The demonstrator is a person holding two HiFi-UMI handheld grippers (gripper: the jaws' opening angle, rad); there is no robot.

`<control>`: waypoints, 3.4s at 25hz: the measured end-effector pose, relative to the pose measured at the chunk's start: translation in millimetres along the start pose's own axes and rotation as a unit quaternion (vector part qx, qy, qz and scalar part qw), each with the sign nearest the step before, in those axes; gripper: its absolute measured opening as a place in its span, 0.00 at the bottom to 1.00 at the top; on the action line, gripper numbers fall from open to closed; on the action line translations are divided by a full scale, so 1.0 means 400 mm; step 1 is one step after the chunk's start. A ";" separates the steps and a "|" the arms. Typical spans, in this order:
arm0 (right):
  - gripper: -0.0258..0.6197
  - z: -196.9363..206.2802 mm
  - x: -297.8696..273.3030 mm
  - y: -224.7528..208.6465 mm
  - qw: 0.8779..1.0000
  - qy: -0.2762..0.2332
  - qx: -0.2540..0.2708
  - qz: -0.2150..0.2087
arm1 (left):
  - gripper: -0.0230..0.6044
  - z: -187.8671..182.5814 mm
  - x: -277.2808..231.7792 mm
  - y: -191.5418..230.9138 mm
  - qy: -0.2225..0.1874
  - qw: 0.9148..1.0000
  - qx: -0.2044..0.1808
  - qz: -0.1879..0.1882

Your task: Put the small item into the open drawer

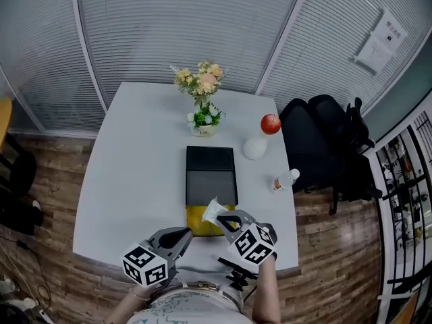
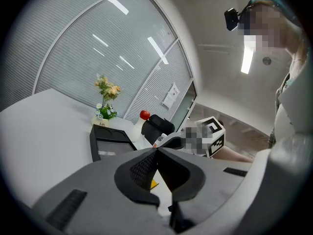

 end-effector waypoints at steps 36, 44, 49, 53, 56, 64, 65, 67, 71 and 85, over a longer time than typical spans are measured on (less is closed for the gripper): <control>0.05 0.135 -0.189 0.093 0.993 0.057 0.032 -0.102 | 0.03 -0.013 -0.017 -0.009 -0.011 0.999 -0.040 -0.031; 0.05 0.188 -0.289 0.097 0.985 0.096 0.061 -0.130 | 0.03 -0.025 -0.017 -0.001 -0.015 0.998 -0.047 -0.039; 0.05 0.214 -0.341 0.092 0.981 0.120 0.067 -0.136 | 0.03 -0.027 -0.017 0.000 -0.011 0.998 -0.051 -0.036; 0.05 0.226 -0.362 0.094 0.980 0.132 0.067 -0.136 | 0.03 -0.020 -0.010 0.000 -0.007 0.998 -0.046 -0.033; 0.05 0.242 -0.372 0.088 0.978 0.150 0.060 -0.131 | 0.03 -0.016 -0.009 -0.003 -0.001 0.999 -0.044 -0.028; 0.05 0.243 -0.390 0.083 0.977 0.167 0.048 -0.126 | 0.03 -0.008 -0.019 0.007 0.008 0.999 -0.037 -0.024; 0.05 0.243 -0.393 0.084 0.975 0.175 0.053 -0.124 | 0.03 -0.005 -0.021 0.007 0.010 0.999 -0.033 -0.024; 0.05 0.243 -0.395 0.089 0.972 0.191 0.067 -0.119 | 0.03 0.004 -0.023 0.005 0.020 0.999 -0.030 -0.026; 0.04 0.247 -0.402 0.095 0.970 0.204 0.074 -0.109 | 0.03 0.013 -0.024 0.010 0.032 0.999 -0.030 -0.032; 0.04 0.243 -0.398 0.094 0.971 0.201 0.061 -0.115 | 0.03 0.017 -0.021 0.008 0.027 0.999 -0.013 -0.021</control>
Point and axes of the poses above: the fingertips, and each gripper's own axes: x backward along the fingers, y to its left, z out of its underside, the point moved 3 cm from there along x, backward along the fingers, and after that the axes turned 1 degree about y, right-handed, at the moved point
